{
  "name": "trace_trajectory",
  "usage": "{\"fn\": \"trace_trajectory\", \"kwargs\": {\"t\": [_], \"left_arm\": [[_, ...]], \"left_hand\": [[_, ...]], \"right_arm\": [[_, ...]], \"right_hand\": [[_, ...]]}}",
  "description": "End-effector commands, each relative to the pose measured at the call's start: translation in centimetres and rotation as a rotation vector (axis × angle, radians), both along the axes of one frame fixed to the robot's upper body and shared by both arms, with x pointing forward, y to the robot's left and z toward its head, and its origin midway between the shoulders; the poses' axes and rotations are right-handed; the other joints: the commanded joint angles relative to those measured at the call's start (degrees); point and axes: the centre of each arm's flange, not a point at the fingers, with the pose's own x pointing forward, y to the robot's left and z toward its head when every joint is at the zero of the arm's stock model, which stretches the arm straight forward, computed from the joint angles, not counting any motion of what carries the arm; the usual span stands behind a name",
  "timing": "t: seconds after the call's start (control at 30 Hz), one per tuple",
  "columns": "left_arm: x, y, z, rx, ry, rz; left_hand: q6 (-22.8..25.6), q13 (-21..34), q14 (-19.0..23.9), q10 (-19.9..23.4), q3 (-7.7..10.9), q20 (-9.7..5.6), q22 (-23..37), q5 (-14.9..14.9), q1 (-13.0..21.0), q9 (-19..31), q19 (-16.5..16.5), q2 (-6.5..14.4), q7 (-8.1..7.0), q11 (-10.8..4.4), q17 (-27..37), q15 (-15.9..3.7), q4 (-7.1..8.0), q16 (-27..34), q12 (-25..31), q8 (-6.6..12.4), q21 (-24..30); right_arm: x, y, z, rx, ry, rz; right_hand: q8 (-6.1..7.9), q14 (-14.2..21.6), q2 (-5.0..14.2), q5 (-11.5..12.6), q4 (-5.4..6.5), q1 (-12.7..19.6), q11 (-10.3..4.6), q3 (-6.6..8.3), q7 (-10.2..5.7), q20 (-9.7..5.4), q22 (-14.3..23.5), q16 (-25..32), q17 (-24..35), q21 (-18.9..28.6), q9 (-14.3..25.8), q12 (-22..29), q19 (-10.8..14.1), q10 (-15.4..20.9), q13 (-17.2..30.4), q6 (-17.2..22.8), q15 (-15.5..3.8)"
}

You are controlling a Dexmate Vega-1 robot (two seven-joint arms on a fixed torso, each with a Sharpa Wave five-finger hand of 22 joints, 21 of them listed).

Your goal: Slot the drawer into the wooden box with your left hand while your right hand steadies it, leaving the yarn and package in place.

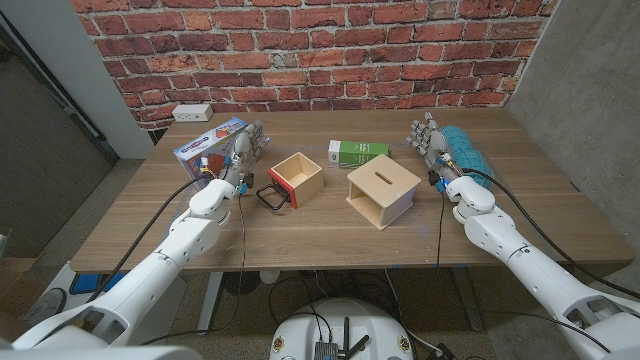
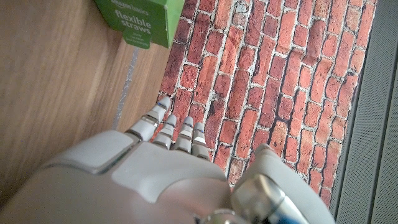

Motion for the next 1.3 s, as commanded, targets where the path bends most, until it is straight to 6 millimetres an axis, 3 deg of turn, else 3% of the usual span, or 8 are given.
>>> {"fn": "trace_trajectory", "kwargs": {"t": [0.03, 0.53, 1.3], "left_arm": [[-1.6, -0.2, 0.4, 0.046, -0.001, 0.012], [-3.1, -0.2, 1.4, 0.134, -0.025, 0.043], [-6.1, 0.6, 3.1, 0.389, -0.044, 0.077]], "left_hand": [[0.3, 0.1, 0.1, -0.1, 0.40, -1.98, 0.1, 0.2, 0.2, 0.2, 0.4, 3.1, 0.47, -0.25, 0.2, -0.05, -0.29, 0.3, 0.5, 0.20, 0.4], [0.8, 0.1, 0.6, 0.4, 0.71, -2.00, 0.1, 0.2, 0.6, 0.2, 0.7, 3.2, 0.33, -0.43, 0.2, -0.31, -0.85, 0.3, 0.6, 0.31, 0.4], [4.7, 0.0, 5.2, 4.9, 1.89, -2.99, 0.0, -0.1, 3.4, 0.2, 2.0, 2.8, -1.20, -2.68, -0.1, -2.77, -5.53, 0.7, 1.3, 0.82, 0.4]], "right_arm": [[-0.2, 0.2, -0.7, -0.002, 0.007, 0.009], [-0.3, 0.3, -0.9, 0.001, 0.005, 0.001], [0.0, 0.6, -1.1, 0.006, 0.004, -0.021]], "right_hand": [[0.15, -0.4, 1.03, 0.3, -0.08, -0.3, 0.27, 0.42, 0.11, -0.01, 0.3, 0.3, 0.0, 0.1, 0.3, 0.3, -0.3, -0.2, 0.1, -0.1, -0.07], [0.26, -0.2, 1.05, 0.5, -0.18, -0.3, 0.01, 0.55, -0.04, -0.16, 0.3, 0.4, -0.6, 0.2, 0.3, 0.5, -0.3, 0.2, -0.1, 0.1, -0.39], [0.29, 0.1, 1.15, 0.6, -0.31, -0.4, -0.01, 0.78, -0.08, -0.26, 0.3, 0.6, -1.3, 0.4, 0.3, 0.5, -0.2, 0.2, -0.2, 0.2, -0.48]]}}
